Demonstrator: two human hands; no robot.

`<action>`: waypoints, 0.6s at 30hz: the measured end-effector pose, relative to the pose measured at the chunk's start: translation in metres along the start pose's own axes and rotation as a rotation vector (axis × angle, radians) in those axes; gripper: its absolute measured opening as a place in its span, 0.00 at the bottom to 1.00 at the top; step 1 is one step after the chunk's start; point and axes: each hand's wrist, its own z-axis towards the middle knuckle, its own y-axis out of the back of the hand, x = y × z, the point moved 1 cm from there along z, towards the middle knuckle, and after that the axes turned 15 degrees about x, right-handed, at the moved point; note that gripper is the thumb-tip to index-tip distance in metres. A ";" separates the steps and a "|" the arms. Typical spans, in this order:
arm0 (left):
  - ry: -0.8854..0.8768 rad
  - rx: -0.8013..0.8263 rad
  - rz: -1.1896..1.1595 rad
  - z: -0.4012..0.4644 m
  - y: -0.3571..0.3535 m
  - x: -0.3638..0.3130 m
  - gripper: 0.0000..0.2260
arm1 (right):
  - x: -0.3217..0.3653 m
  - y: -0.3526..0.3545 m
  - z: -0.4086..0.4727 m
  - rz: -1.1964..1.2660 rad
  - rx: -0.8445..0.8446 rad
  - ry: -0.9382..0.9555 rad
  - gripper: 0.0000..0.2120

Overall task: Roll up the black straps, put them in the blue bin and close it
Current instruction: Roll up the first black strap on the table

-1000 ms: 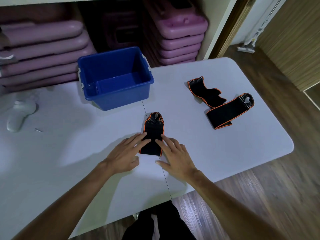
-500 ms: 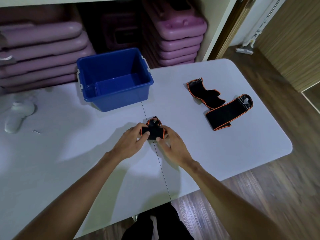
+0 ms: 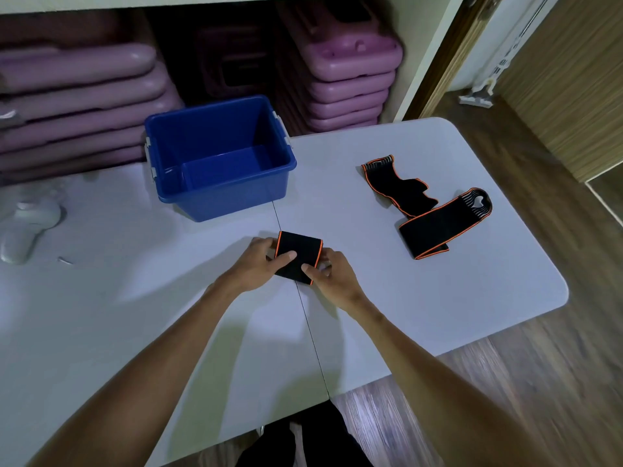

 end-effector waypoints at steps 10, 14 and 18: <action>-0.205 -0.177 0.196 -0.008 0.000 -0.007 0.22 | 0.015 -0.005 -0.001 -0.002 0.011 0.167 0.25; -0.289 -0.288 0.659 -0.027 -0.008 0.003 0.26 | 0.016 -0.014 0.004 -0.385 -0.002 0.291 0.35; -0.249 -0.176 0.837 -0.050 -0.023 0.042 0.26 | -0.006 -0.027 -0.010 -0.805 0.080 0.342 0.38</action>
